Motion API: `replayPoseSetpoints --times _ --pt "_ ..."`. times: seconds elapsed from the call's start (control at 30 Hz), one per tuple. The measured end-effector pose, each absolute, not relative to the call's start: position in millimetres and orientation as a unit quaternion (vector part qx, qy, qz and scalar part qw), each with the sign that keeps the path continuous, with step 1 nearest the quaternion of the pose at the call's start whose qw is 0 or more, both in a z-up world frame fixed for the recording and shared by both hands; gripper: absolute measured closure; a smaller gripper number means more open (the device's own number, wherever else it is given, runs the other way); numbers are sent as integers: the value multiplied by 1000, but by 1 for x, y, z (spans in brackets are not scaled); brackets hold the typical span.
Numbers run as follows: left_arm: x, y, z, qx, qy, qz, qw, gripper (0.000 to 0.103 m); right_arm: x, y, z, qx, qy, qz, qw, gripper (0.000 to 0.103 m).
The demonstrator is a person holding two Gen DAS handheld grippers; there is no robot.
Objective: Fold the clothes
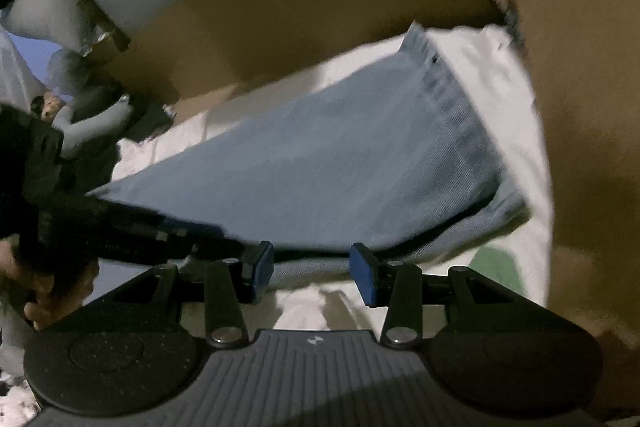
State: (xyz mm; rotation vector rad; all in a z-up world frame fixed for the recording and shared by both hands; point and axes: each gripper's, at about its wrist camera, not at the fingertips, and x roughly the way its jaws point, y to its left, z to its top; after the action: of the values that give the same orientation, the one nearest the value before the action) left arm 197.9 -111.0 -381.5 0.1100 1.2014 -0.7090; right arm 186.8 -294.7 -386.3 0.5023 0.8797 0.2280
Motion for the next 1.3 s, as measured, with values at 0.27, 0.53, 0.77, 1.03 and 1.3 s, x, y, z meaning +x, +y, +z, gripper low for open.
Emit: replayPoseSetpoints --times 0.27,0.53,0.77,1.03,1.3 --pt "195 -108 -378 31 547 -333 767 95 202 -307 -396 276 408 89 865 53" --pt "192 -111 -381 35 548 -343 762 96 205 -333 -384 271 377 5 886 54" --pt "177 -119 -387 77 540 -348 762 68 209 -327 -384 216 401 -45 889 83" --pt "156 -110 -399 161 529 -338 761 50 206 -324 -383 177 399 -62 897 94" --pt "151 -95 -402 151 525 -323 773 47 210 -325 -382 175 400 -62 897 98"
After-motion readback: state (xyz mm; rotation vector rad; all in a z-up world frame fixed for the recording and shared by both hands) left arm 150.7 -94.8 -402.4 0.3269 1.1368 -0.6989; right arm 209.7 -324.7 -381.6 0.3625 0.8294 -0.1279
